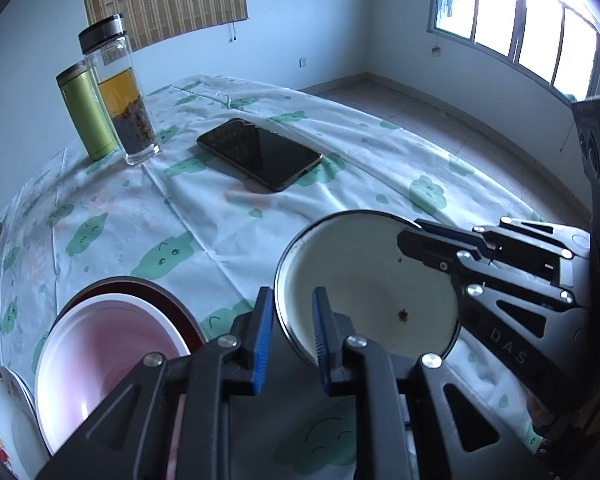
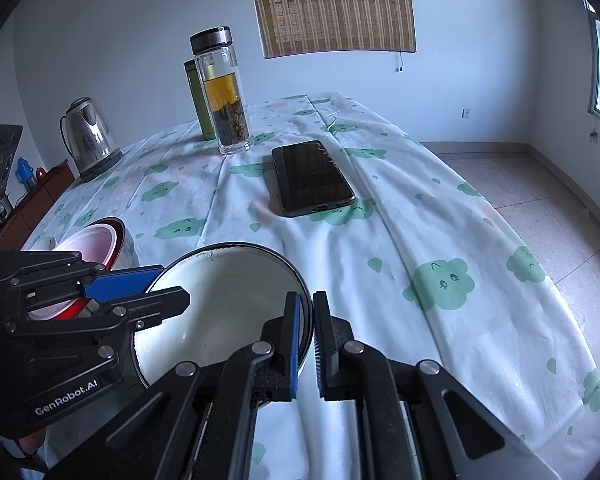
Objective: Organize plates and bowls
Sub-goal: 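Close both grippers on the steel rim of the white enamel bowl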
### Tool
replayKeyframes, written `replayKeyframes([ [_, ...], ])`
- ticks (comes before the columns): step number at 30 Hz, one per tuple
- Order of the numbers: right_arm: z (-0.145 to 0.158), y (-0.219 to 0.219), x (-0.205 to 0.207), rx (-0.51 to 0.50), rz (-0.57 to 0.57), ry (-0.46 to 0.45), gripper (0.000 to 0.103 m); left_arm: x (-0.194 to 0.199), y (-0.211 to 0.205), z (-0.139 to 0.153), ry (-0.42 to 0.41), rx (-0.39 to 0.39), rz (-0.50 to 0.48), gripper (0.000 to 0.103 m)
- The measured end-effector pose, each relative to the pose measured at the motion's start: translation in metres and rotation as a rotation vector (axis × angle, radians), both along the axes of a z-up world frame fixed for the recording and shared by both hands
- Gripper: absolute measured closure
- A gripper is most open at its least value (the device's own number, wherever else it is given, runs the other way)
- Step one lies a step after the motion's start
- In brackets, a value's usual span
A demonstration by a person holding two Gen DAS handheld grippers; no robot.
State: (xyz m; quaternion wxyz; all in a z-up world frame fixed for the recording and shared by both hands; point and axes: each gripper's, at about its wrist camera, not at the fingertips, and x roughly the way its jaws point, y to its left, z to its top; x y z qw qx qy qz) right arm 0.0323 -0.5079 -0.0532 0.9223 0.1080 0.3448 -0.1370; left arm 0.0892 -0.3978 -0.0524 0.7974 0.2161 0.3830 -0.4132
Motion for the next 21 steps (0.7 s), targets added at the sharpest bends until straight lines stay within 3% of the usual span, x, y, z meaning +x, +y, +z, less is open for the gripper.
replayKeyframes([
  [6, 0.0, -0.004, -0.002, 0.052, -0.003, -0.014, 0.096, -0.001, 0.003, 0.001, 0.003, -0.011, 0.013, 0.086],
  [21, 0.008, 0.008, -0.008, 0.059, 0.008, -0.034, 0.095, -0.006, 0.021, 0.01, 0.016, -0.062, 0.045, 0.086],
])
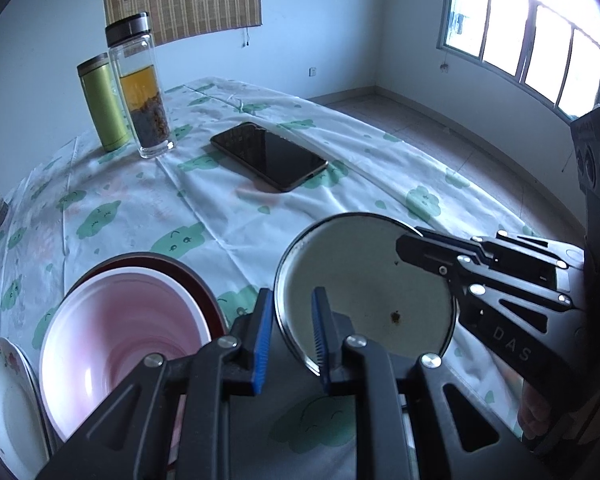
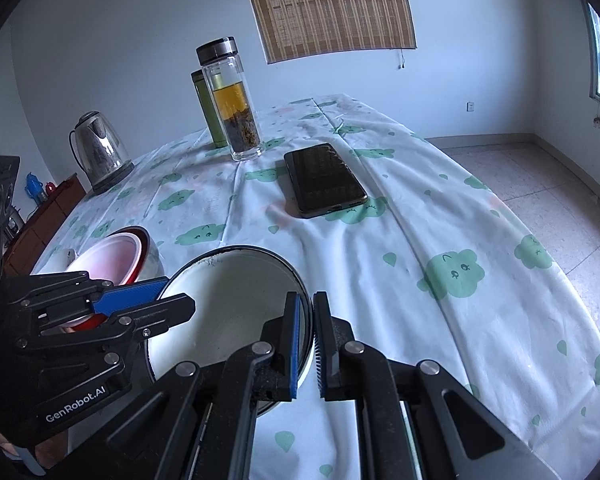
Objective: Organize plates and bowls
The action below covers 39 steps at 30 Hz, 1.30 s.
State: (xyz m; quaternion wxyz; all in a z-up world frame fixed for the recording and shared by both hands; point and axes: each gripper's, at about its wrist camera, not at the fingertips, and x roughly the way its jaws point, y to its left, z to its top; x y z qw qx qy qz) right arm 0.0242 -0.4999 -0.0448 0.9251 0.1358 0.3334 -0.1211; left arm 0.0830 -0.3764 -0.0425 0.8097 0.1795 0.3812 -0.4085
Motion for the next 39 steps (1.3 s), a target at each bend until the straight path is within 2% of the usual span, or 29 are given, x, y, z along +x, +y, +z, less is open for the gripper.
replayKeyframes([
  [22, 0.057, 0.046, -0.012, -0.089, 0.058, -0.084, 0.095, -0.007, 0.053, 0.061, -0.104, -0.167, 0.051, 0.086],
  [39, 0.086, 0.088, 0.009, -0.168, 0.125, -0.094, 0.095, 0.013, 0.097, 0.078, -0.141, -0.235, 0.142, 0.086],
])
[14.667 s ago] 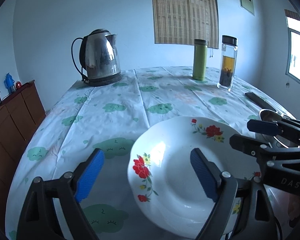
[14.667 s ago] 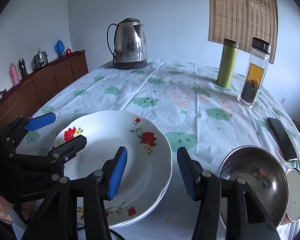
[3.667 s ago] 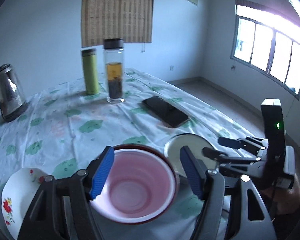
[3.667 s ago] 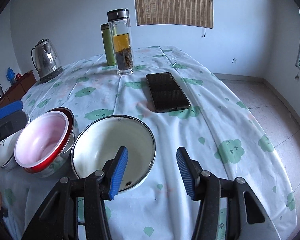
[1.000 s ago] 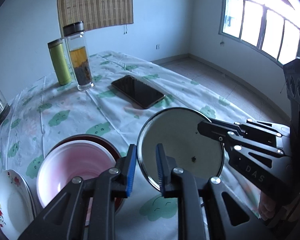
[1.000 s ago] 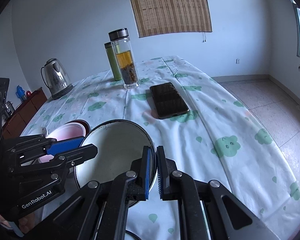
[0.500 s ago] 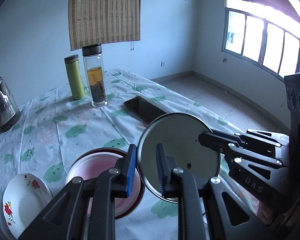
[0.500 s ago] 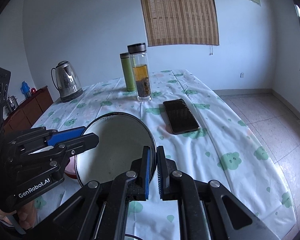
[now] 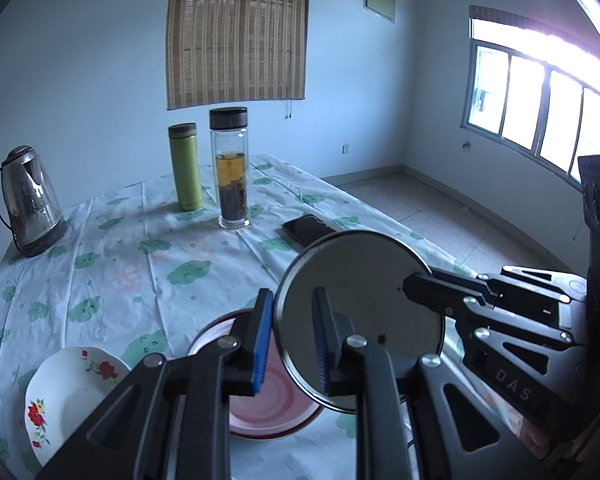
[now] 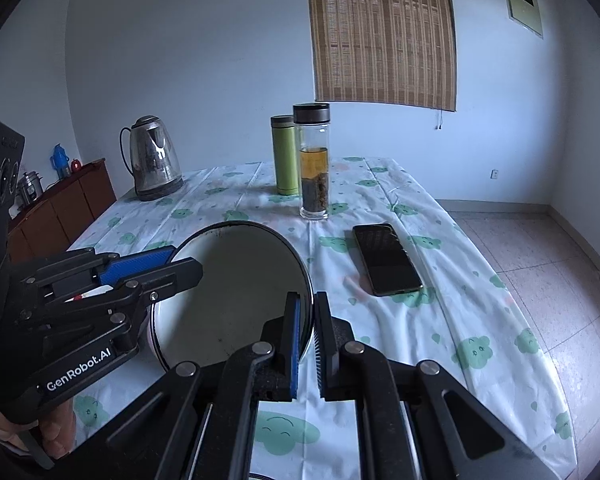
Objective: Organize plates and bowls
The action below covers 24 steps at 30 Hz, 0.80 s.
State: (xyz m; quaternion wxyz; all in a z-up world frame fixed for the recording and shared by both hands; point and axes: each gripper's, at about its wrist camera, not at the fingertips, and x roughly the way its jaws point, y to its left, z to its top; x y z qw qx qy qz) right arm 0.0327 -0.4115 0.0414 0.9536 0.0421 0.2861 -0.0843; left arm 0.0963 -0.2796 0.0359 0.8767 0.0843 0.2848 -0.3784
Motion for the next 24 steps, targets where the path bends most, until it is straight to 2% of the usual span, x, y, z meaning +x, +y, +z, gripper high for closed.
replayKeyframes([
  [13, 0.005, 0.026, 0.026, -0.018, 0.063, 0.019, 0.095, 0.025, 0.025, -0.003, 0.043, -0.027, 0.065, 0.086],
  [24, -0.008, 0.031, 0.044, 0.014, 0.089, 0.077, 0.095, 0.039, 0.028, -0.013, 0.071, 0.005, 0.102, 0.086],
])
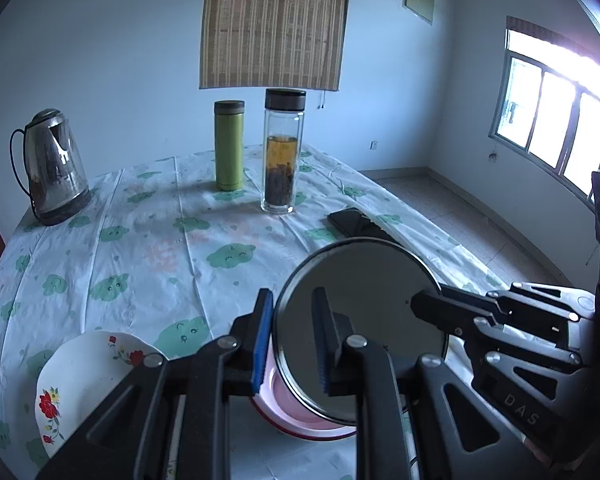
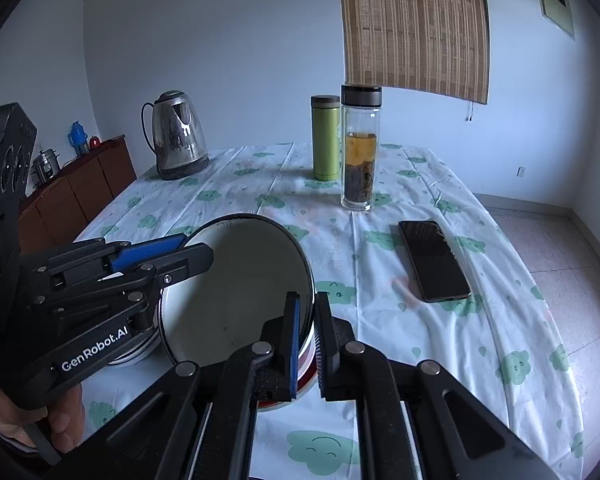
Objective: Organize plates and bowls
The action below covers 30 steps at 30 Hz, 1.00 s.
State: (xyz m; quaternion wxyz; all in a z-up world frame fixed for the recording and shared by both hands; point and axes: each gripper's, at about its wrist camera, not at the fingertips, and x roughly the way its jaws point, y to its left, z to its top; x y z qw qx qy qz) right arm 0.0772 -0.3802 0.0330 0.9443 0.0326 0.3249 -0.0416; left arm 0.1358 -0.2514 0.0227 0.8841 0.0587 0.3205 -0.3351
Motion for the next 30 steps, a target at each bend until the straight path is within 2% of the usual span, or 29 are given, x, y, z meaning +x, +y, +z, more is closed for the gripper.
replayKeyframes([
  [15, -0.021, -0.001, 0.011, 0.019, 0.006, 0.063, 0.095, 0.01, -0.007, -0.022, 0.047, 0.074, 0.011, 0.086],
  [30, -0.036, -0.003, 0.024, 0.044, 0.01, 0.124, 0.095, 0.018, -0.007, -0.033, 0.093, 0.091, 0.016, 0.086],
])
